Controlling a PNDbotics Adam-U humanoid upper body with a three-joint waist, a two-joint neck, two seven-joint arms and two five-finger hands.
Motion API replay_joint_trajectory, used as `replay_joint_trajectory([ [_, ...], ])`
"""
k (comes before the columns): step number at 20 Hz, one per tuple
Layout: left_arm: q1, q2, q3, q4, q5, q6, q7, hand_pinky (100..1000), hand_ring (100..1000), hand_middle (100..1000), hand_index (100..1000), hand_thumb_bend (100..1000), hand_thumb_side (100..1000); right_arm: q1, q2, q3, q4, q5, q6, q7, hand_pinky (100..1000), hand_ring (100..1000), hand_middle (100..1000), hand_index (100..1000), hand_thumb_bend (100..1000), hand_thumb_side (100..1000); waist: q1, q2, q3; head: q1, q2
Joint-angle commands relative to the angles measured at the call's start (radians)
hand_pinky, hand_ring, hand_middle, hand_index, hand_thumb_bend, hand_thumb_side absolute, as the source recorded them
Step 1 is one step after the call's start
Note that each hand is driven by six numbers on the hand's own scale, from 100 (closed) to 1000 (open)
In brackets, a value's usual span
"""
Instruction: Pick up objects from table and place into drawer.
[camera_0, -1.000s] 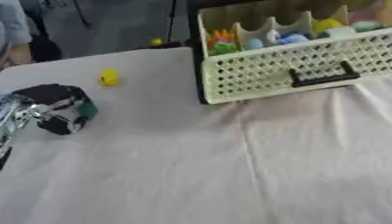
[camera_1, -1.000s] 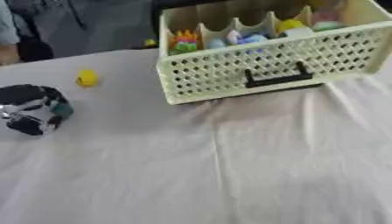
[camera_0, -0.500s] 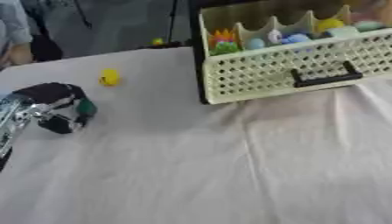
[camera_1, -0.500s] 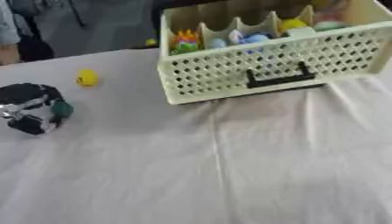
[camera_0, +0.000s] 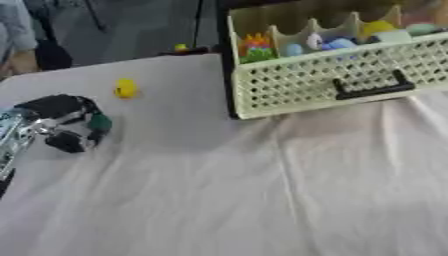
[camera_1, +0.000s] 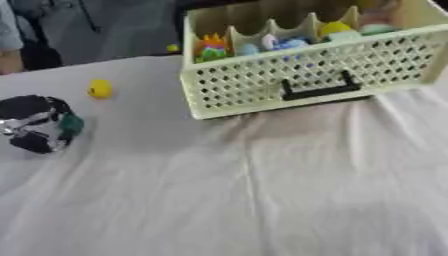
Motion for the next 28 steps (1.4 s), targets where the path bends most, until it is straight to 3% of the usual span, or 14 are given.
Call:
replay_joint_trajectory([
  [1,-0.022,0.029,0.011,-0.009,0.01,0.009,0.007,542,703,758,723,100,325,0.003,-0.012,-0.006,-0.012,0.001,0.002,-0.005,497,508,490,731,100,466,-0.005,-0.034,0.005,0.001,0.0],
  [11,-0.028,0.034,0.014,-0.023,0.051,0.019,0.022,516,686,749,709,100,311,0.023,-0.032,-0.018,-0.012,-0.038,0.012,-0.002,498,512,493,730,100,463,-0.014,-0.082,0.029,-0.011,0.033],
  [20,-0.055,0.03,-0.007,-0.144,0.303,0.04,-0.011,451,656,748,697,100,345,0.045,-0.048,-0.028,-0.012,-0.072,0.014,0.006,498,514,496,729,100,463,-0.026,-0.124,0.049,-0.026,0.065],
  [28,-0.107,0.029,-0.032,-0.224,0.415,0.084,-0.026,437,640,739,678,100,354,0.061,-0.065,-0.031,-0.012,-0.098,0.017,0.013,499,516,497,728,100,463,-0.022,-0.16,0.058,-0.028,0.08],
])
